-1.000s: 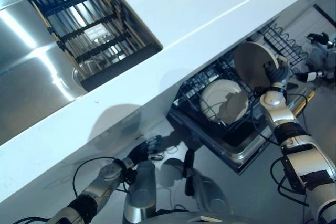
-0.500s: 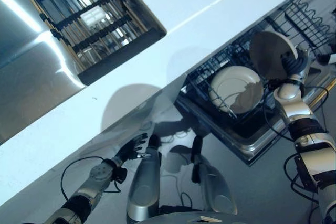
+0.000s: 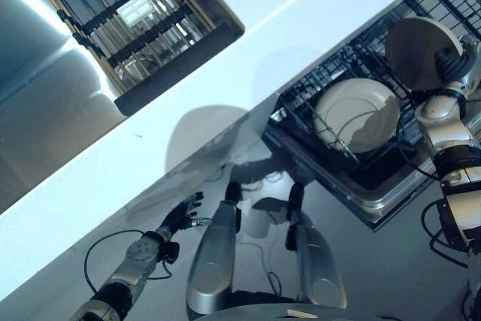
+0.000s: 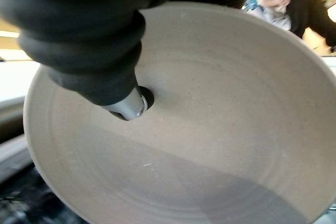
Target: Pick up plates and place into dishwasher.
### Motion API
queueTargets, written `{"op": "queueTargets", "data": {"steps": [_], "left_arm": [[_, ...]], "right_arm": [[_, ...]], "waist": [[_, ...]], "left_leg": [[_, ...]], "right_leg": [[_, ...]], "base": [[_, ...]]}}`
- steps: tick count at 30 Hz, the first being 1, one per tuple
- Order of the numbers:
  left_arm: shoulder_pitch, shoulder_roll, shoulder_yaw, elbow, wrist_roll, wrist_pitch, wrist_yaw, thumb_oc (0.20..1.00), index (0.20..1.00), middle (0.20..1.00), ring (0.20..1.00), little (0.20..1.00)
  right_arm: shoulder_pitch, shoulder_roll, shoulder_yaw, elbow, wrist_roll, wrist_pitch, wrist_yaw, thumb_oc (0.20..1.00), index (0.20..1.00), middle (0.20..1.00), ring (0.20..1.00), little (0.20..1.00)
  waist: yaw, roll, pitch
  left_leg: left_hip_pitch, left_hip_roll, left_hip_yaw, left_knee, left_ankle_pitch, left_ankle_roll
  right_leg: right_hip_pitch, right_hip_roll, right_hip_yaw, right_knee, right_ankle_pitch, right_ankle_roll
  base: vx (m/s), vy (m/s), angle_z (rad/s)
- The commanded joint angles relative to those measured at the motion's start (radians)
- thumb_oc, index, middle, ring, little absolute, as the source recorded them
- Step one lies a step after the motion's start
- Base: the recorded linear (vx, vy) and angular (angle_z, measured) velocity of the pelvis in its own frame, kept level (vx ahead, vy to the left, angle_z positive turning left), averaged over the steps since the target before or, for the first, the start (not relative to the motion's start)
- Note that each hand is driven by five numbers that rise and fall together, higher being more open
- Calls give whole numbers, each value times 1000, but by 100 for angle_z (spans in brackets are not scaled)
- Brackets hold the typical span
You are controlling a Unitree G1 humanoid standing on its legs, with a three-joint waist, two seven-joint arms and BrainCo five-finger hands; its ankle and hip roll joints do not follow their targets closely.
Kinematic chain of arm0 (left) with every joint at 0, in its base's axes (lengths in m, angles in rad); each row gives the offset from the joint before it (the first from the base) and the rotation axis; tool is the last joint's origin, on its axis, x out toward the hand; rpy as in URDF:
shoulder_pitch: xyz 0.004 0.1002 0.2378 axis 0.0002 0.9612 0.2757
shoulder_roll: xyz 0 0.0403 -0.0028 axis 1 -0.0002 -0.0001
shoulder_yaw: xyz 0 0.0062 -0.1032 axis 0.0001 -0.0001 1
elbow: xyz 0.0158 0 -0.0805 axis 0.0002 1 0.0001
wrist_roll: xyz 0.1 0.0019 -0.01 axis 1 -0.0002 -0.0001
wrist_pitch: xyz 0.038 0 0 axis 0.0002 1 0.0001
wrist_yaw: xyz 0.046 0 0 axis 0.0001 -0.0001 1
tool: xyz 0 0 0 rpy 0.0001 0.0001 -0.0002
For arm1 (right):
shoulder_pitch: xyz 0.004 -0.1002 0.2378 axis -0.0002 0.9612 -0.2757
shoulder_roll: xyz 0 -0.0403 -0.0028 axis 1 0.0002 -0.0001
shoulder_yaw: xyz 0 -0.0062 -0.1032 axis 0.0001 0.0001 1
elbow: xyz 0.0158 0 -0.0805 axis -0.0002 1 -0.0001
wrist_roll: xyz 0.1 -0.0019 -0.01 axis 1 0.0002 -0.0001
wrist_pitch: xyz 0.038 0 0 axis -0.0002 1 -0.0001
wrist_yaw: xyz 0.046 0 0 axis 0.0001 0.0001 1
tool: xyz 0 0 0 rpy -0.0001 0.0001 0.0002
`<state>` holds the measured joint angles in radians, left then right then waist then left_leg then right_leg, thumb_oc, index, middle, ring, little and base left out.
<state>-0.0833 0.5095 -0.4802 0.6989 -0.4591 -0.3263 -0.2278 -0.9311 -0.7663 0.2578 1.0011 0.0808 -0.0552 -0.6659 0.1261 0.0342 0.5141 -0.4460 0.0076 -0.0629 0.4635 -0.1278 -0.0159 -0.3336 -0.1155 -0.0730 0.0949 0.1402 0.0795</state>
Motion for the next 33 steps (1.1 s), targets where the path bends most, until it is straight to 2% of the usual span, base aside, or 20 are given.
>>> {"op": "queueTargets", "data": {"steps": [1, 6, 10, 18, 25, 33], "left_arm": [[37, 13, -20, -81, -58, -59, -17, 1000, 1000, 1000, 1000, 1000], [26, 39, -34, -180, -97, -60, -13, 1000, 1000, 1000, 1000, 1000], [13, 49, -50, -231, -109, -54, 1, 1000, 1000, 1000, 1000, 1000], [-5, 56, -62, -260, -118, -51, 17, 1000, 1000, 1000, 1000, 1000], [-13, 54, -72, -270, -128, -56, 23, 1000, 1000, 1000, 1000, 1000], [-18, 60, -81, -286, -125, -53, 28, 1000, 1000, 1000, 1000, 1000]], "right_arm": [[-107, -119, 89, 21, -71, 38, -29, 200, 200, 200, 200, 200], [-134, -131, 125, 108, -90, 72, 33, 200, 200, 200, 200, 200], [-149, -125, 148, 139, -65, 67, 99, 200, 200, 200, 200, 200], [-154, -107, 182, 158, -70, 55, 217, 200, 200, 200, 200, 200], [-169, -93, 202, 195, -74, 122, 289, 200, 200, 200, 200, 200], [-185, -87, 229, 232, -71, 109, 385, 200, 200, 200, 200, 200]], "waist": [[5, 33, -17], [10, 46, -8], [12, 53, 1], [10, 60, 6], [10, 71, 6], [16, 73, 6]], "left_leg": [[-48, 3, -58, -116, 110, -27], [-56, 1, -54, -121, 114, -22], [-49, -1, -53, -128, 117, -20], [-48, -2, -44, -131, 120, -18], [-58, -3, -41, -135, 124, -16], [-63, -4, -37, -142, 129, -13]], "right_leg": [[34, -9, -39, 141, -171, -1], [15, -12, -48, 151, -171, -3], [9, -15, -53, 159, -171, -5], [-6, -22, -58, 171, -171, -5], [-27, -25, -60, 181, -171, -4], [-41, -27, -67, 185, -167, -5]], "base": [[0, 0, 0], [-3, -1, 1], [-3, -1, 1], [0, 0, 0], [0, 0, 0], [0, 0, 0]]}}
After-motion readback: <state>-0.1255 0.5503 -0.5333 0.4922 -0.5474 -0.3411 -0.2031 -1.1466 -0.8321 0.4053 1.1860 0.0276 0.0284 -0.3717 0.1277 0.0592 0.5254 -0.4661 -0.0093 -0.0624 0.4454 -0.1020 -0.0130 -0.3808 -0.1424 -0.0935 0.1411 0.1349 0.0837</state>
